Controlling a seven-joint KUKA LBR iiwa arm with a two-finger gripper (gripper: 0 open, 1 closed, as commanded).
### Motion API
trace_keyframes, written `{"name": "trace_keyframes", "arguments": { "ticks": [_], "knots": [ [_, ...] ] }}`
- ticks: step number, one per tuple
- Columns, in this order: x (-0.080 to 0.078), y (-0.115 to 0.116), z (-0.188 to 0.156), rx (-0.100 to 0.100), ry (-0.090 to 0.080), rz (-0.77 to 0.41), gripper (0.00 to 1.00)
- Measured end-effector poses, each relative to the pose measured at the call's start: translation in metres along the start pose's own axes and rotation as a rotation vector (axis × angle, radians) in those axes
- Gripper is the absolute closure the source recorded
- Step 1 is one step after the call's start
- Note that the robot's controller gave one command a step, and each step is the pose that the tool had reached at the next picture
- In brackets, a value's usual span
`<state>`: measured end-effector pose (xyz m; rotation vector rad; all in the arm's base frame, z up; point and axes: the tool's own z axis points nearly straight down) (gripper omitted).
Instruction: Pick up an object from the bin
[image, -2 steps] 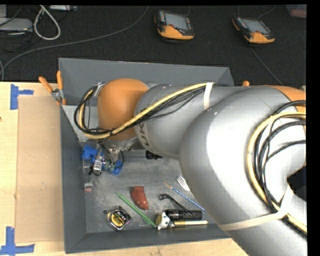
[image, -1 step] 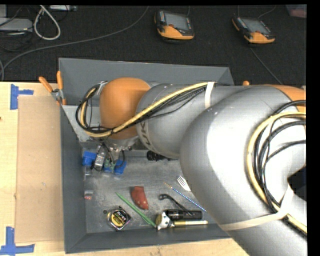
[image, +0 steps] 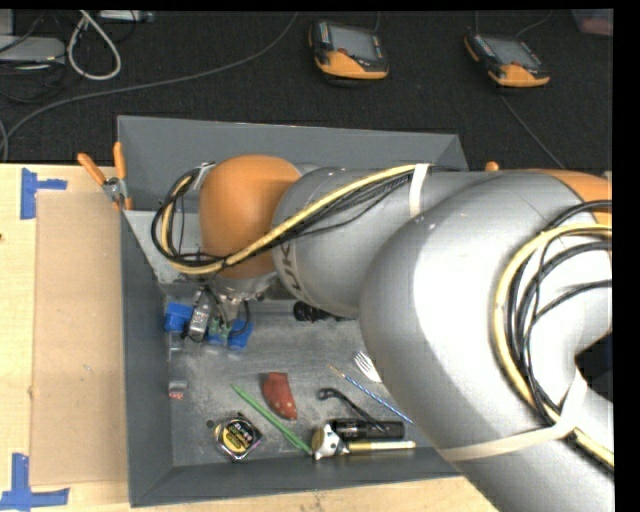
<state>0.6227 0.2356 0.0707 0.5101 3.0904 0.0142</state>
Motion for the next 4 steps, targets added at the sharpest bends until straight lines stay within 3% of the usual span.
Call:
{"name": "trace_keyframes", "arguments": {
  "ticks": [2,3,4],
  "knots": [
    [0.0,0.0,-0.027,-0.001,0.001,0.002,1.0],
    [0.001,-0.001,-0.051,0.003,0.006,0.003,1.0],
    [-0.001,0.0,-0.078,-0.001,0.001,0.003,1.0]
  ]
}}
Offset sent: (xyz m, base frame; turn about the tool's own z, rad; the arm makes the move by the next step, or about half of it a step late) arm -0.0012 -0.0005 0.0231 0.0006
